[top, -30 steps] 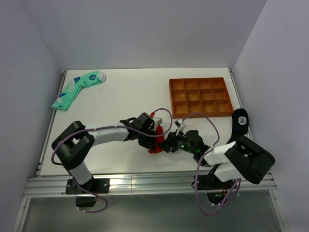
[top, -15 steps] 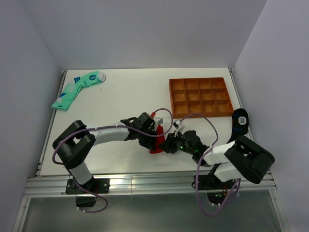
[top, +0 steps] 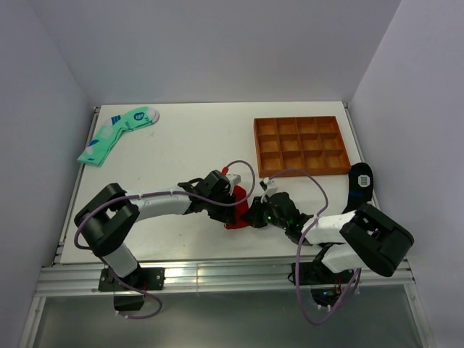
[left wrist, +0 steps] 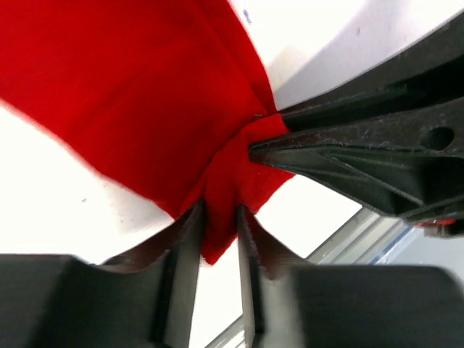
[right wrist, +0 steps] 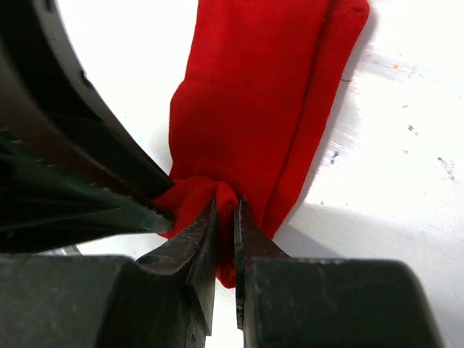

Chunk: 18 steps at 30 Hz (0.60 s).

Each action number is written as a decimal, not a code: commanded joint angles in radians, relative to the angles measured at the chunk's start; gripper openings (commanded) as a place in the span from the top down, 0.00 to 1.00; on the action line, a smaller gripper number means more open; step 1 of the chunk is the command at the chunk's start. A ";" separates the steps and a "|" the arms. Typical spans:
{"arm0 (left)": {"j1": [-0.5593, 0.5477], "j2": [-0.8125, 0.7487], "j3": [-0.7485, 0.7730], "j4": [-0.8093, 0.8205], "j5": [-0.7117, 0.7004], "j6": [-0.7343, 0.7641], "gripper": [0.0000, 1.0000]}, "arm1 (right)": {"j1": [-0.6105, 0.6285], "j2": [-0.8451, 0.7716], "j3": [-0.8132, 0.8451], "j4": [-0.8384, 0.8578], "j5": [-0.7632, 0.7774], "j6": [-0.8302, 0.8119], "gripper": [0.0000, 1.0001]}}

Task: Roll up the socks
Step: Roll the sock at the center of the board.

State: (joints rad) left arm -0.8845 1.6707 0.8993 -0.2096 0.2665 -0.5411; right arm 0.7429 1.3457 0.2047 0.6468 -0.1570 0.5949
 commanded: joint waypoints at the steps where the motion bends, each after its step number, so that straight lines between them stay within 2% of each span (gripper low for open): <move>1: -0.001 -0.054 -0.040 -0.014 -0.131 -0.065 0.67 | 0.000 -0.022 0.025 -0.148 0.105 0.013 0.98; 8: 0.065 -0.149 -0.062 0.016 -0.326 -0.196 0.61 | -0.002 -0.049 0.010 -0.176 0.114 0.032 0.99; 14: 0.090 -0.138 -0.051 0.128 -0.319 -0.162 0.60 | -0.002 -0.036 0.024 -0.180 0.097 0.022 0.99; 18: 0.127 -0.060 -0.004 0.179 -0.270 -0.138 0.60 | -0.002 -0.025 0.022 -0.170 0.086 0.022 1.00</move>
State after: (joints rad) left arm -0.7845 1.5684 0.8490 -0.1158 -0.0216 -0.6964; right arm 0.7437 1.3041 0.2173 0.5507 -0.0975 0.6350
